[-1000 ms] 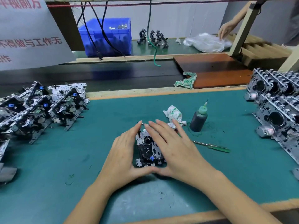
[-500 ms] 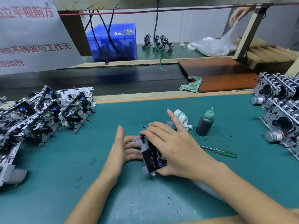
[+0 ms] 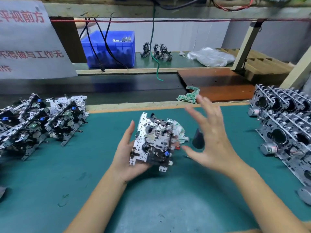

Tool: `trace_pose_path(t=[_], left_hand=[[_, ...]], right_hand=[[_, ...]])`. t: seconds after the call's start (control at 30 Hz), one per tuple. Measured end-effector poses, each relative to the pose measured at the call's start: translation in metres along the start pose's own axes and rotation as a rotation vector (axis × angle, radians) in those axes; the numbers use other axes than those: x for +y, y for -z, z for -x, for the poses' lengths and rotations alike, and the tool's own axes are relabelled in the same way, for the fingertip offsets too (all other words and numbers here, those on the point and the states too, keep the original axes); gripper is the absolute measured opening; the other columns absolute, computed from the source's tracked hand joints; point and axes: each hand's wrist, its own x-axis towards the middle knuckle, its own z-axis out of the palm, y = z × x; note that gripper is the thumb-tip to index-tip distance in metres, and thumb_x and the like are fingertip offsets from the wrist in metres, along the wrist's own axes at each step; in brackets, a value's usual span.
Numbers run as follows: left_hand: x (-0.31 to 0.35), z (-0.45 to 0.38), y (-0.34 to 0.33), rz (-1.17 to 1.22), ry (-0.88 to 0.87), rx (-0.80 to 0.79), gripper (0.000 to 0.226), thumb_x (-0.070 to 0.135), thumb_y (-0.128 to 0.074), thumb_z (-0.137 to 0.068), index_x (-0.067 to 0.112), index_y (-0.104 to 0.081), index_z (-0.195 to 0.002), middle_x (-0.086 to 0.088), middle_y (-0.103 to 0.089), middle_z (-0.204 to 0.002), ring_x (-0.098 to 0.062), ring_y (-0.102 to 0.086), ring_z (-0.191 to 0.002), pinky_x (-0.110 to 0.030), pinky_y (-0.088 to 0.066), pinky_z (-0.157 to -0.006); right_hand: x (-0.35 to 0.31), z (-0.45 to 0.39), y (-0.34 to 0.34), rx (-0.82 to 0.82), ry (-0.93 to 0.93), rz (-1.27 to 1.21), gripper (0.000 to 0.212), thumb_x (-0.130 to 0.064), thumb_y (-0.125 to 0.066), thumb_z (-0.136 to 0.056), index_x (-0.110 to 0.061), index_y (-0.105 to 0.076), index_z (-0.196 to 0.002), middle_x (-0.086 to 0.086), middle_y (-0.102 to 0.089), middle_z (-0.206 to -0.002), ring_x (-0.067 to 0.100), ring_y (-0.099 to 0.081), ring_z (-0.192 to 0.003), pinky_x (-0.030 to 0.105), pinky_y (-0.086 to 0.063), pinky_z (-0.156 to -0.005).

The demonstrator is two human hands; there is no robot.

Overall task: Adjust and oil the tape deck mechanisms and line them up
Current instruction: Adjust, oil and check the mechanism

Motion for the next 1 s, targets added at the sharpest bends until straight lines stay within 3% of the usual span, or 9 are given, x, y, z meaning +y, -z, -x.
trace_pose_path(t=[0.07, 0.13, 0.23, 0.3, 0.4, 0.53, 0.67, 0.87, 1.0], left_hand=[[-0.003, -0.002, 0.003, 0.118, -0.060, 0.020, 0.080, 0.044, -0.069, -0.081, -0.006, -0.043, -0.137, -0.031, -0.036, -0.144, -0.044, -0.039, -0.132, -0.052, -0.031, -0.111], [-0.008, -0.003, 0.009, 0.226, -0.083, 0.036, 0.087, 0.050, -0.065, -0.083, -0.008, -0.036, -0.140, -0.035, -0.026, -0.148, -0.047, -0.030, -0.136, -0.053, -0.020, -0.114], [-0.014, -0.006, 0.020, 0.216, -0.095, 0.112, 0.082, 0.056, -0.056, -0.086, -0.012, -0.047, -0.132, -0.037, -0.036, -0.141, -0.047, -0.039, -0.131, -0.052, -0.026, -0.109], [-0.015, -0.010, 0.025, 0.182, -0.109, 0.171, 0.079, 0.057, -0.050, -0.085, -0.012, -0.055, -0.123, -0.037, -0.044, -0.134, -0.046, -0.047, -0.124, -0.051, -0.033, -0.104], [-0.016, -0.016, 0.030, 0.181, -0.107, 0.189, 0.080, 0.059, -0.049, -0.084, -0.011, -0.058, -0.120, -0.035, -0.048, -0.132, -0.044, -0.051, -0.121, -0.053, -0.039, -0.104], [-0.015, -0.015, 0.035, 0.190, -0.073, 0.192, 0.085, 0.063, -0.051, -0.082, -0.010, -0.053, -0.126, -0.034, -0.044, -0.137, -0.044, -0.046, -0.127, -0.053, -0.036, -0.107], [-0.015, -0.015, 0.035, 0.189, -0.056, 0.197, 0.090, 0.067, -0.049, -0.082, -0.010, -0.050, -0.129, -0.036, -0.041, -0.138, -0.045, -0.044, -0.128, -0.050, -0.032, -0.110], [-0.020, -0.016, 0.032, 0.147, 0.004, 0.180, 0.095, 0.070, -0.051, -0.078, -0.008, -0.047, -0.132, -0.035, -0.038, -0.141, -0.046, -0.042, -0.130, -0.055, -0.034, -0.107], [-0.020, -0.016, 0.034, 0.123, 0.052, 0.184, 0.096, 0.073, -0.046, -0.080, -0.009, -0.048, -0.131, -0.035, -0.039, -0.140, -0.044, -0.042, -0.130, -0.054, -0.034, -0.107]], right_hand=[[0.008, -0.001, -0.006, 0.292, -0.259, -0.242, 0.088, -0.035, -0.076, -0.069, -0.036, -0.025, -0.141, -0.014, -0.023, -0.147, 0.015, -0.020, -0.141, 0.028, -0.014, -0.116], [0.012, 0.002, -0.024, 0.441, -0.545, -0.388, 0.098, -0.025, -0.084, -0.067, -0.035, -0.021, -0.142, -0.021, -0.025, -0.140, 0.011, -0.024, -0.137, 0.025, -0.018, -0.113], [0.021, 0.012, -0.045, 0.255, -0.890, -0.450, 0.102, -0.012, -0.084, -0.067, -0.025, -0.018, -0.144, -0.003, -0.036, -0.130, 0.016, -0.037, -0.124, 0.028, -0.028, -0.101], [0.027, 0.020, -0.052, 0.092, -1.012, -0.429, 0.084, -0.009, -0.078, -0.074, -0.024, -0.026, -0.138, 0.003, -0.046, -0.120, 0.020, -0.044, -0.104, 0.023, -0.029, -0.080], [0.026, 0.026, -0.056, 0.019, -0.984, -0.285, 0.047, -0.015, -0.072, -0.082, -0.019, -0.038, -0.114, 0.001, -0.055, -0.106, 0.025, -0.051, -0.097, 0.027, -0.028, -0.068], [0.013, 0.020, -0.055, 0.078, -0.847, -0.447, 0.038, -0.032, -0.056, -0.092, -0.020, -0.047, -0.127, -0.015, -0.059, -0.103, 0.009, -0.054, -0.098, 0.017, -0.036, -0.076], [0.005, 0.014, -0.047, 0.211, -0.809, -0.724, 0.021, -0.034, -0.061, -0.089, -0.036, -0.050, -0.107, -0.012, -0.064, -0.078, 0.007, -0.055, -0.065, 0.019, -0.046, -0.065], [0.007, 0.005, -0.035, 0.500, -1.023, -1.590, 0.013, -0.023, -0.065, -0.069, -0.016, -0.059, -0.078, -0.007, -0.039, -0.052, 0.003, -0.035, -0.044, 0.015, -0.038, -0.046], [0.004, 0.001, -0.037, 0.458, -1.127, -1.649, 0.036, -0.047, -0.063, -0.067, -0.014, -0.056, -0.079, -0.005, -0.035, -0.051, 0.004, -0.031, -0.038, 0.015, -0.034, -0.037]])
